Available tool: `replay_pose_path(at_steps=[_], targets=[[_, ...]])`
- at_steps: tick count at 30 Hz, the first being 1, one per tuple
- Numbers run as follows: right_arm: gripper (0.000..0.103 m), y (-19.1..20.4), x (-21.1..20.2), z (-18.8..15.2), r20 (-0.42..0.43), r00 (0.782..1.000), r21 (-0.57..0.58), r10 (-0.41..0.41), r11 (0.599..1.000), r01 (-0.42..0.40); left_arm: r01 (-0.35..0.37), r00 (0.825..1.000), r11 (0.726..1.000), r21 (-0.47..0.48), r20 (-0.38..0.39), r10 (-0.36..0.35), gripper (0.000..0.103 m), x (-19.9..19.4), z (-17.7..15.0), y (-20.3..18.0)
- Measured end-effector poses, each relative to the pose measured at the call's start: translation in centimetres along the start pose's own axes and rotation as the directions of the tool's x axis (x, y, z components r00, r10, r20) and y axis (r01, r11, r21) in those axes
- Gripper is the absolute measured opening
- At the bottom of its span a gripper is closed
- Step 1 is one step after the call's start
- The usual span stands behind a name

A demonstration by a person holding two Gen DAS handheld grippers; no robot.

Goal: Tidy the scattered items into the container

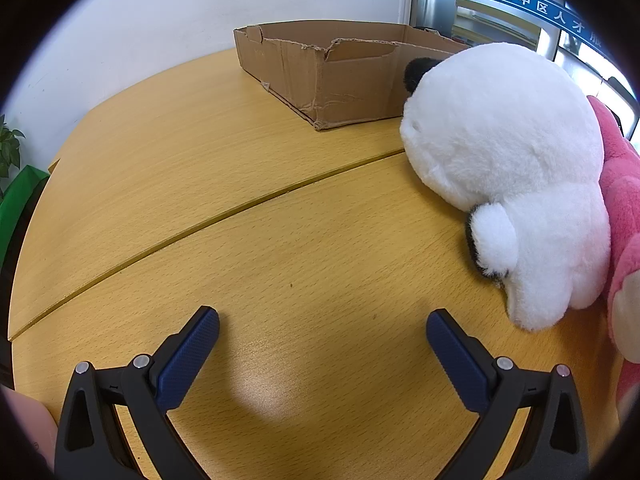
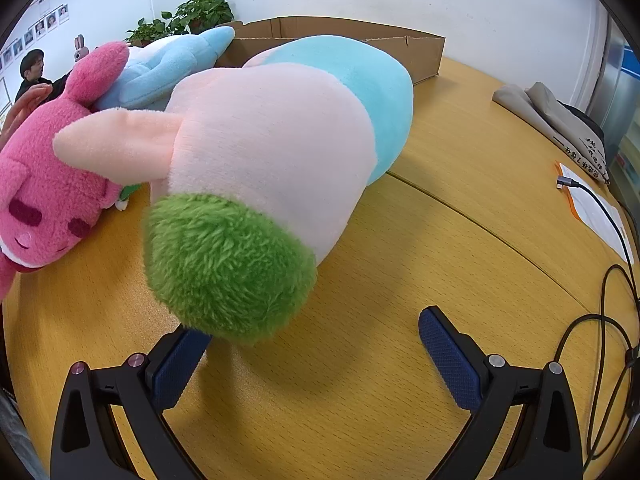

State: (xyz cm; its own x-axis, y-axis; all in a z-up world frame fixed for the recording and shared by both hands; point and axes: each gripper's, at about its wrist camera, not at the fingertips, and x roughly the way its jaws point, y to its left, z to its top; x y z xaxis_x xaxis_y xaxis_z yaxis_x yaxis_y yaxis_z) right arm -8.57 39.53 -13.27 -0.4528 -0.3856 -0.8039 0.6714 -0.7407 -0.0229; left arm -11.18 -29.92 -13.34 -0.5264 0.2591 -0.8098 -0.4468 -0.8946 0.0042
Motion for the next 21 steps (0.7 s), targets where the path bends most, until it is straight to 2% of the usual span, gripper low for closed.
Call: replay_pose_path(at_steps=[11,13,15,19,21], targets=[[0.103,0.1,0.1,0.2,-0.001,1.000,0.009,-0.009,1.000,0.009,-0.001,1.000,1.000,-0.001,0.000,0.001,0.103,0.0,-0.1,0.0],[0.103,0.3,0.2,0.3,-0.001,1.000,0.031,-0.025,0.999,0.026,-0.003,1.000,1.000,-0.005,0.000,0.003,0.103,0.0,-0.1,0.2],[0.103,0.7,0.0,0.2,-0.006,0.997,0.101,-0.076,0.992,0.077,-0.010,1.000,1.000,-0.015,0.000,0.010,0.103,0.2,-0.1,0.3],[0.103,2.5,-1.1,-1.0,-0.046,0.971,0.313,-0.235,0.919,0.238,-0.034,0.999,0.998,-0.044,-0.001,0.034,0.103,0.1,-0.5,0.0],[0.103,3.3,-1.4,-1.3,-0.067,0.957,0.379,-0.283,0.880,0.287,-0.054,0.999,0.996,-0.072,-0.001,0.054,0.103,-0.1,-0.9,-0.4]])
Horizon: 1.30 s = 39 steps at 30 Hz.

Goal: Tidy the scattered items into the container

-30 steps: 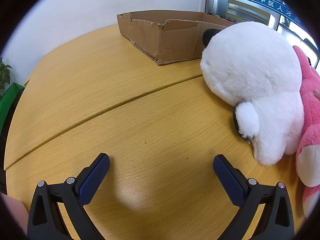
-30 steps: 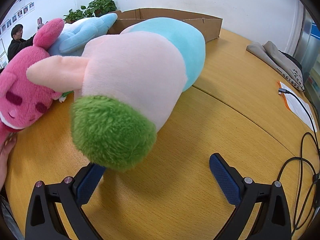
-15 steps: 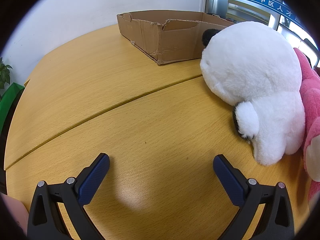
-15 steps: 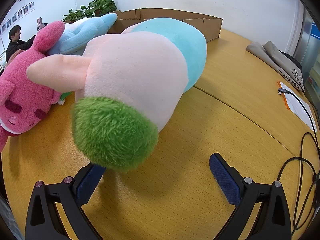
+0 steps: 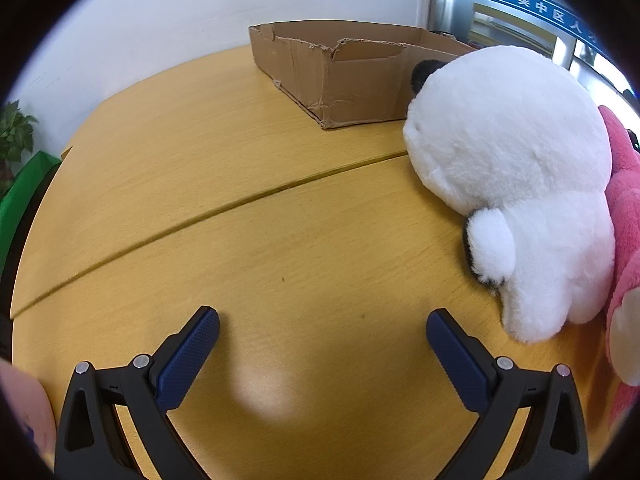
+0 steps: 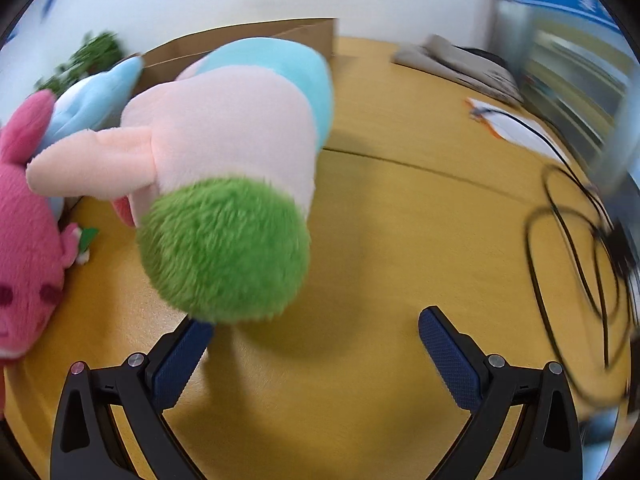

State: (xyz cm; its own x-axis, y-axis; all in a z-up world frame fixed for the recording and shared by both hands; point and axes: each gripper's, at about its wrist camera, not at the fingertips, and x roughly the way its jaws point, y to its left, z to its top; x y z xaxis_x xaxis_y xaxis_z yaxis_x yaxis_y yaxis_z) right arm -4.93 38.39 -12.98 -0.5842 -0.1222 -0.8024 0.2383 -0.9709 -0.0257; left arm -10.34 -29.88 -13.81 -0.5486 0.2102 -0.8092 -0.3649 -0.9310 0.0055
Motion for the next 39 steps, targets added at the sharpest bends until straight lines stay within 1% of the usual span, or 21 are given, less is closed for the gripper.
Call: replay_pose_path(at_steps=[3,6,9,12,15,17,18,19,21,22,23,25,26,28,30,31,32,35,36,37,39], targets=[[0.103,0.5,-0.5,-0.6,-0.003,0.999,0.057,-0.041,0.998,0.041,-0.011,1.000,1.000,-0.015,0.001,0.011,0.103,-0.6,-1.0,-0.9],[0.103,0.6,-0.6,-0.5,-0.003,0.999,0.062,-0.046,0.997,0.046,-0.003,1.000,1.000,-0.006,0.002,0.003,0.103,-1.5,-2.5,-2.0],[0.103,1.1,-0.6,-0.3,-0.005,0.998,0.080,-0.057,0.995,0.057,-0.039,0.999,0.996,-0.083,0.009,0.040,0.102,-2.6,-4.2,-2.6],[0.103,1.5,-0.7,-0.7,-0.004,0.999,0.071,-0.051,0.996,0.052,-0.022,0.995,0.987,-0.157,0.091,0.037,0.102,-5.2,-5.2,-3.6],[0.103,1.5,-1.1,-1.2,-0.013,0.999,0.055,-0.035,0.998,0.036,-0.027,0.970,0.983,-0.184,0.231,0.070,0.102,-10.2,-4.9,-5.9],[0.103,1.3,-1.8,-1.8,-0.024,0.999,0.072,-0.037,0.997,0.039,-0.077,0.947,0.974,-0.212,0.290,0.138,0.102,-13.2,-3.8,-7.1],[0.103,1.3,-2.6,-2.0,-0.009,0.999,0.082,-0.036,0.996,0.036,-0.096,0.934,0.969,-0.229,0.315,0.167,0.102,-15.0,-3.4,-7.9],[0.103,1.4,-3.8,-2.3,0.026,0.999,0.098,-0.027,0.995,0.025,-0.080,0.926,0.968,-0.236,0.341,0.160,0.102,-16.0,-3.0,-8.5],[0.103,1.4,-6.3,-2.5,0.098,0.995,0.143,0.005,0.990,-0.019,-0.017,0.917,0.982,-0.188,0.388,0.090,0.102,-17.5,-2.1,-11.5],[0.103,1.2,-7.9,-2.5,0.149,0.988,0.177,0.035,0.982,-0.061,-0.010,0.910,0.987,-0.161,0.408,0.076,0.102,-18.2,-1.6,-12.9],[0.103,1.0,-9.2,-2.4,0.194,0.979,0.207,0.067,0.972,-0.107,-0.008,0.906,0.989,-0.151,0.417,0.071,0.102,-18.3,0.8,-14.3],[0.103,1.2,-11.5,-2.0,0.263,0.954,0.243,0.146,0.946,-0.212,0.039,0.908,0.991,-0.128,0.419,0.018,0.102,-18.8,2.1,-16.5],[0.103,1.4,-12.3,-1.6,0.289,0.939,0.244,0.184,0.935,-0.258,0.083,0.910,0.991,-0.108,0.414,-0.031,0.102,-18.5,2.8,-17.2],[0.103,2.3,-13.7,-0.8,0.334,0.913,0.219,0.235,0.923,-0.317,0.188,0.901,0.980,-0.060,0.409,-0.148,0.102,-17.3,3.9,-18.8],[0.103,3.9,-14.4,-0.1,0.360,0.894,0.180,0.268,0.920,-0.348,0.295,0.890,0.955,-0.032,0.374,-0.263,0.102,-15.4,4.3,-20.2],[0.103,5.0,-14.5,0.2,0.370,0.883,0.160,0.287,0.917,-0.365,0.332,0.889,0.943,-0.031,0.344,-0.302,0.102,-14.1,4.4,-20.8],[0.103,6.2,-14.4,0.5,0.375,0.873,0.142,0.311,0.911,-0.386,0.351,0.899,0.935,-0.044,0.295,-0.324,0.102,-12.4,4.6,-21.4],[0.103,10.0,-12.7,1.4,0.330,0.861,0.068,0.387,0.900,-0.431,0.332,0.934,0.939,-0.084,0.169,-0.315,0.102,-7.7,4.0,-22.6],[0.103,11.4,-11.7,1.5,0.306,0.864,0.046,0.400,0.900,-0.433,0.296,0.947,0.952,-0.078,0.156,-0.282,0.102,-6.7,3.7,-23.0],[0.103,13.1,-10.0,1.6,0.253,0.878,0.032,0.407,0.903,-0.428,0.261,0.956,0.963,-0.064,0.153,-0.249,0.102,-6.2,3.5,-23.4],[0.103,15.7,-6.5,1.2,0.135,0.905,0.053,0.404,0.909,-0.413,0.232,0.964,0.971,-0.054,0.148,-0.222,0.103,-5.4,3.4,-23.9]])
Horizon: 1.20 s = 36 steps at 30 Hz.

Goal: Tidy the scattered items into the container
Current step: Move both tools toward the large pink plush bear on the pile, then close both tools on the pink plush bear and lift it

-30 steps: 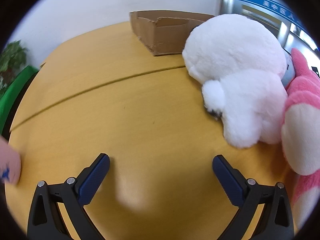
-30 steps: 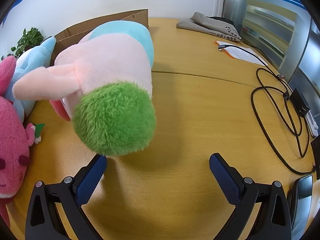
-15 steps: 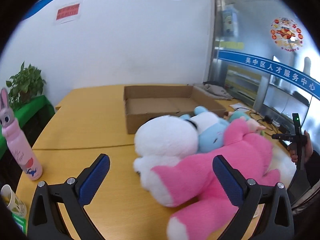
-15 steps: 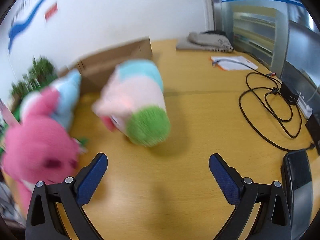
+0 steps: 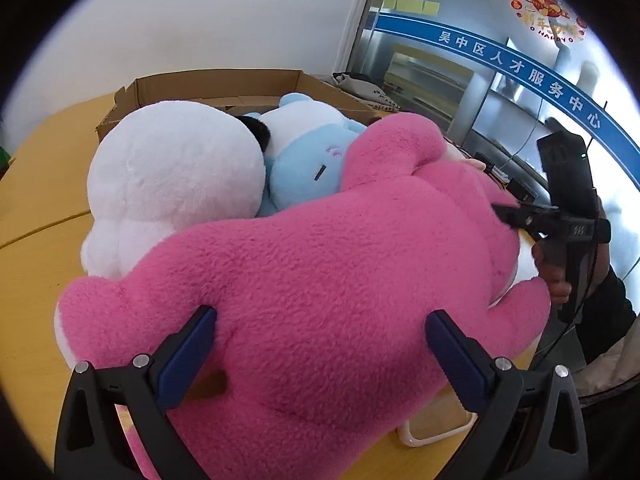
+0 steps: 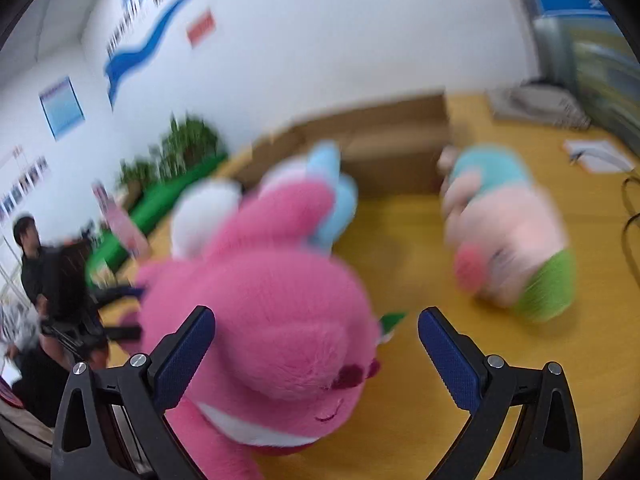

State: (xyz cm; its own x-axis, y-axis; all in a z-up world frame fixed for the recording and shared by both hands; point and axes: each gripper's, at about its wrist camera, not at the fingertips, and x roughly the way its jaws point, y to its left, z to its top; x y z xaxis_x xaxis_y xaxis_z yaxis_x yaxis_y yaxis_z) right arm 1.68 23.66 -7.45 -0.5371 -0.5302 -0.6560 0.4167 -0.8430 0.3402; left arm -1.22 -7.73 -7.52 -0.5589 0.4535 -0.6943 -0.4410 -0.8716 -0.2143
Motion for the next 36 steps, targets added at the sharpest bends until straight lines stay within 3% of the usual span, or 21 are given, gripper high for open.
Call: replay_pose_path(at_steps=[4,9,13,17,19,23,27,31,34,36], targets=[[0.103,-2.8,2.7,-1.0,-0.019,0.986,0.283,0.167,0.947,-0.155,0.018,1.000,0.998,-0.054,-0.001,-0.018,0.103,0.0,0.0,0.4],[0.103,-1.1,1.8,-1.2,0.012,0.993,0.205,0.116,0.972,-0.116,0.051,0.998,0.993,-0.111,0.038,-0.047,0.103,-0.6,-0.5,0.7],[0.103,0.5,0.7,-1.0,0.030,0.993,0.136,0.111,0.984,-0.114,0.092,0.996,0.991,-0.097,0.012,-0.091,0.102,-1.5,-0.8,1.1],[0.103,0.7,0.1,-0.9,0.006,0.993,0.076,0.121,0.990,-0.121,0.191,0.977,0.950,-0.246,-0.048,-0.209,0.102,-1.8,-1.8,2.9],[0.103,0.9,0.4,-1.1,-0.002,0.992,0.066,0.129,0.990,-0.129,0.177,0.976,0.941,-0.289,-0.075,-0.206,0.102,-1.1,-2.3,3.2],[0.103,1.4,0.7,-1.1,0.027,0.996,0.056,0.083,0.995,-0.084,0.136,0.984,0.931,-0.340,-0.060,-0.166,0.102,0.1,-1.6,3.6],[0.103,1.6,1.4,-0.6,0.036,0.998,0.030,0.044,0.999,-0.045,0.187,0.974,0.891,-0.414,-0.041,-0.223,0.103,2.0,-1.0,4.5],[0.103,0.8,2.5,-0.7,0.004,0.998,0.066,0.066,0.996,-0.066,0.205,0.971,0.877,-0.434,-0.025,-0.239,0.102,2.7,-1.0,4.5],[0.102,1.1,2.3,-0.8,-0.001,0.998,0.056,0.055,0.997,-0.055,0.197,0.974,0.883,-0.427,-0.019,-0.227,0.095,2.4,-0.8,4.1],[0.094,1.8,1.7,-0.9,0.013,0.999,0.040,0.049,0.998,-0.049,0.188,0.977,0.888,-0.421,-0.013,-0.213,0.089,1.8,-0.7,3.8]])
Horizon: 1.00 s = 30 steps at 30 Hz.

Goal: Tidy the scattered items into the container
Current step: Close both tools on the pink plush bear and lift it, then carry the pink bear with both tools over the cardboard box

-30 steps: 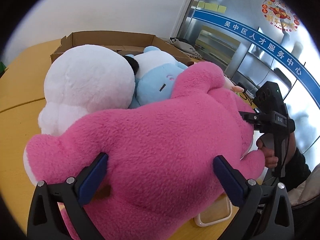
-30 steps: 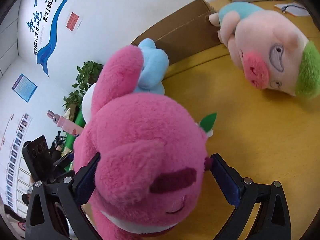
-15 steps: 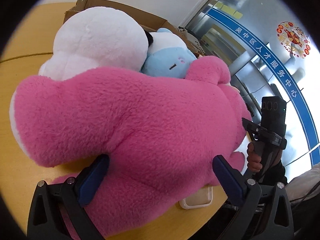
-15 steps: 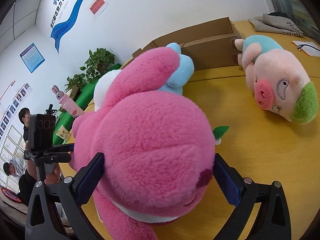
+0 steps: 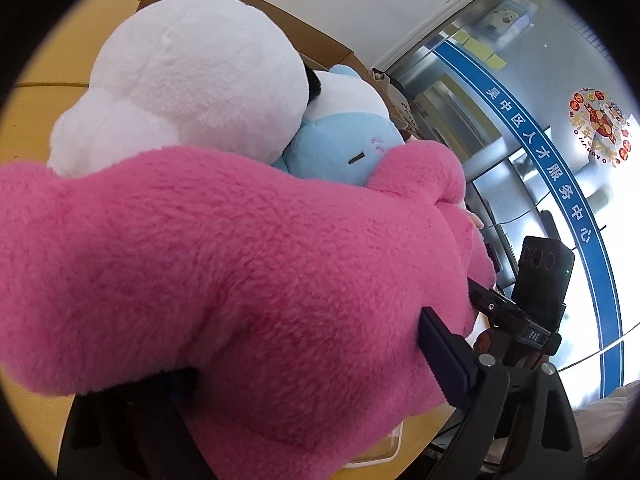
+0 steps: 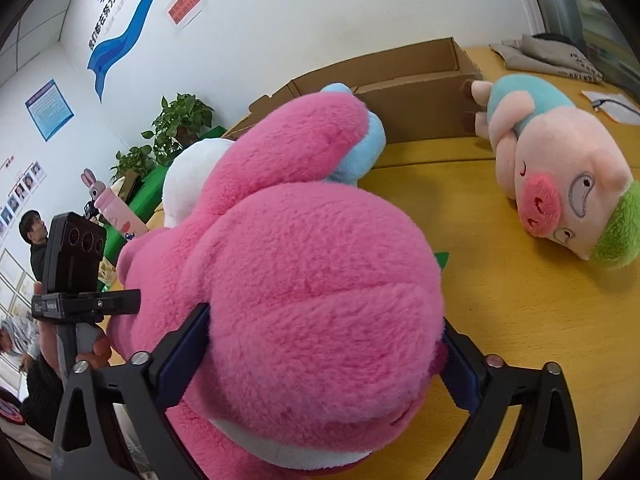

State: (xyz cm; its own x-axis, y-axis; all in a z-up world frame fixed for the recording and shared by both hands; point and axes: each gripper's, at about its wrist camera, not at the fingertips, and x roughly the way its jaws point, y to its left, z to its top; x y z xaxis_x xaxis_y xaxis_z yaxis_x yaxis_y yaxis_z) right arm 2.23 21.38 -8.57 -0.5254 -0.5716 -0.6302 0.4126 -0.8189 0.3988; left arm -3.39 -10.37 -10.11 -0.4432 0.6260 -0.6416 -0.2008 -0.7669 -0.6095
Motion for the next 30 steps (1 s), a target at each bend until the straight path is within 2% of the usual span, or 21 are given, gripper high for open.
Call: replay_pose_path(at_steps=[2,5,9,13,16,21,26,30], targets=[[0.085,0.6,-0.8,-0.2,0.009,1.000,-0.011,-0.005,1.000,0.005,-0.020,1.000,1.000,0.020,0.014,0.020,0.081,-0.7,-0.2,-0.7],[0.077,1.2,-2.0,-0.4,0.022,1.000,-0.016,-0.001,1.000,0.001,-0.040,0.999,0.998,0.046,0.030,0.038,0.078,-1.9,-0.4,-1.9],[0.077,2.6,-4.1,-0.1,0.079,0.997,-0.020,0.004,1.000,-0.002,-0.055,0.996,0.993,0.102,0.075,0.047,0.078,-4.1,0.0,-3.8],[0.077,4.5,-7.2,2.3,0.173,0.985,-0.055,-0.002,0.998,0.012,-0.062,0.990,0.981,0.184,0.136,0.038,0.078,-6.9,2.3,-6.5],[0.077,6.1,-9.5,5.6,0.247,0.969,-0.104,-0.016,0.994,0.043,-0.073,0.983,0.964,0.254,0.181,0.027,0.078,-9.0,5.5,-8.9],[0.077,8.9,-13.5,12.5,0.377,0.926,-0.174,-0.022,0.980,0.095,-0.082,0.966,0.928,0.364,0.257,-0.016,0.078,-13.0,12.6,-13.2],[0.077,10.6,-15.6,19.9,0.446,0.895,-0.210,-0.028,0.968,0.135,-0.116,0.949,0.893,0.435,0.315,-0.030,0.078,-15.1,19.4,-16.2],[0.077,11.1,-16.1,25.1,0.487,0.873,-0.232,-0.034,0.958,0.167,-0.117,0.938,0.876,0.468,0.342,-0.057,0.078,-15.4,24.4,-16.6]])
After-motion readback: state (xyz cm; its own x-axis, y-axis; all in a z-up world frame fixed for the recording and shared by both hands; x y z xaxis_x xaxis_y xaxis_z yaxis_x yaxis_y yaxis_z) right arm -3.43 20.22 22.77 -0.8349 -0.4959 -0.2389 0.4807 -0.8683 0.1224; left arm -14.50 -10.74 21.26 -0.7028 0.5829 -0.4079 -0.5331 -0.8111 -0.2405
